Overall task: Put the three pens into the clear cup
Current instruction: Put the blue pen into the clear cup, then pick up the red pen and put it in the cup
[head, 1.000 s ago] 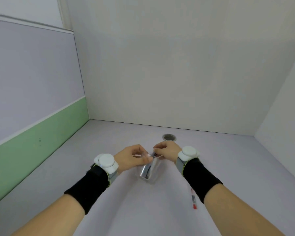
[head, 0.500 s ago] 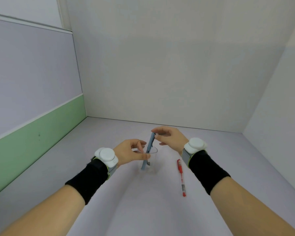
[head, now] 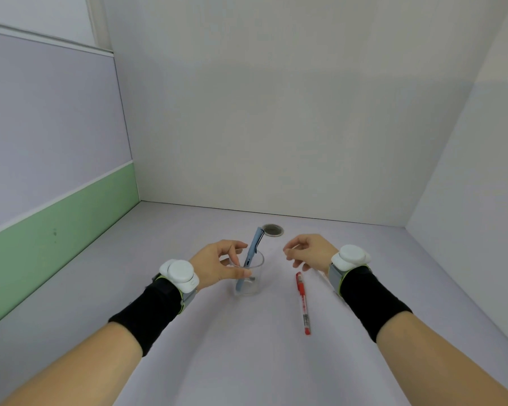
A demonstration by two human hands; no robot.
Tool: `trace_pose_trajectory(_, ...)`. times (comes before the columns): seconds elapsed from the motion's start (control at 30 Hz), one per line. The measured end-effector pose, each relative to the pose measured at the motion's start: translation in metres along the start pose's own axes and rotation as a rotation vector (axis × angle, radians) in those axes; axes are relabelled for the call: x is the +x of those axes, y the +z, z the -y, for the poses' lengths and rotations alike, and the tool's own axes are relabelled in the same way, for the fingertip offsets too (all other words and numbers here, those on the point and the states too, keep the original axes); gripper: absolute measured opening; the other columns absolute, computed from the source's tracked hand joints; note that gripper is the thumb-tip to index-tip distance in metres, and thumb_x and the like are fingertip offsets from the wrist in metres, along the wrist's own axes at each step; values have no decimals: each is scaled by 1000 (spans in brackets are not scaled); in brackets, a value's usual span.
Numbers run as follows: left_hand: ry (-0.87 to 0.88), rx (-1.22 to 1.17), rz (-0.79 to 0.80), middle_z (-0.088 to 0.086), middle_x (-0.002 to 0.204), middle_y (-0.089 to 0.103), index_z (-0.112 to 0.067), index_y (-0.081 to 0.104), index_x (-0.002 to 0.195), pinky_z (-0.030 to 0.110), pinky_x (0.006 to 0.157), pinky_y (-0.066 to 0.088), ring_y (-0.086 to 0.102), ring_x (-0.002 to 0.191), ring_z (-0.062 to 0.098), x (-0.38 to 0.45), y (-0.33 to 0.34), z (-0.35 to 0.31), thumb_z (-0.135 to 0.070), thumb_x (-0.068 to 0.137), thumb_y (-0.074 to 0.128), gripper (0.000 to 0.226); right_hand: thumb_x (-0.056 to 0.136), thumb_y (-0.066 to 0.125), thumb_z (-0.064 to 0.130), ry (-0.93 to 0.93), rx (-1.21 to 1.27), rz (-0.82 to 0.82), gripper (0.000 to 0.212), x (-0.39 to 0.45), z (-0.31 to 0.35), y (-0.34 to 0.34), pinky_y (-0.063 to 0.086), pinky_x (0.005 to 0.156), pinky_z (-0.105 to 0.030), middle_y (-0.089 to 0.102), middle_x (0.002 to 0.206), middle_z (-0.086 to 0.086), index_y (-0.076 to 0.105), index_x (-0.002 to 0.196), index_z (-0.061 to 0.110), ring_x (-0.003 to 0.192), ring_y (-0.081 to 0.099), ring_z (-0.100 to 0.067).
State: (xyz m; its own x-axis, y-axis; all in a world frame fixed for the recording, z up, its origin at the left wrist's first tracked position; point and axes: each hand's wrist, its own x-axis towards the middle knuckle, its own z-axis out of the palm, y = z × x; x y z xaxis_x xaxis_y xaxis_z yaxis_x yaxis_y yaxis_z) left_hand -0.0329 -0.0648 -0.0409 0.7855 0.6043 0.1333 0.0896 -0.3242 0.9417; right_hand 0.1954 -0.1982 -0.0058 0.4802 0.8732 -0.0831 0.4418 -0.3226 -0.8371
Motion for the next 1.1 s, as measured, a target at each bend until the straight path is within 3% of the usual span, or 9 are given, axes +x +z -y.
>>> trace_pose_trajectory(0.13,5,-52,-20,-14,125,63,-24,60,60,12,89,49,59,117,-1,0,2,4,-13,64,89,32,83,71,16,36,-82,22,12,-5,-16,-1,52,52,-23,71,78,-6,71,94,10,61,65,-18)
trace_pose_trajectory(0.37,13,-48,-12,-8,130,61,-26,61,61,24,103,43,57,123,5,-2,4,8,-11,63,90,32,74,76,26,90,-312,51,21,-7,-32,2,51,45,-20,70,66,0,59,85,18,39,60,-9)
trace_pose_trajectory(0.5,7,-46,-10,-6,129,60,-13,51,77,11,89,48,58,116,-6,0,3,9,-5,66,87,39,74,74,26,80,-430,38,25,-6,-34,7,52,55,-28,70,69,-3,52,81,19,51,61,-18)
trace_pose_trajectory(0.67,-13,-83,7,-11,128,60,-13,51,93,13,88,50,57,119,-1,0,4,8,-5,68,86,44,74,72,29,84,-517,0,27,-2,-37,16,55,78,-34,72,91,-8,49,86,21,74,61,-24)
trace_pose_trajectory(0.77,-33,-111,6,-12,129,60,-16,51,108,12,88,50,57,120,0,-1,5,8,-5,68,85,54,73,69,26,88,-478,-20,25,0,-39,17,58,76,-36,71,89,-6,50,89,21,74,65,-26)
trace_pose_trajectory(0.87,-53,-111,16,-12,130,59,-28,48,122,21,98,49,56,121,-1,-2,5,8,-9,67,87,69,74,69,27,88,-420,-40,27,3,-38,16,57,72,-32,72,90,-4,55,96,21,73,68,-23)
trace_pose_trajectory(0.97,-71,-91,7,-8,130,59,-36,44,127,32,103,48,57,121,4,-3,5,7,-12,68,87,76,77,70,15,60,-126,-65,25,6,-27,12,54,52,-26,71,66,-2,60,100,13,49,64,-12)
trace_pose_trajectory(1.1,-79,-76,-4,-5,129,62,-33,39,133,32,101,50,58,121,9,-5,6,5,-15,69,86,82,85,72,12,-118,122,-58,22,3,8,1,51,48,-21,71,67,-4,65,106,7,46,62,-8)
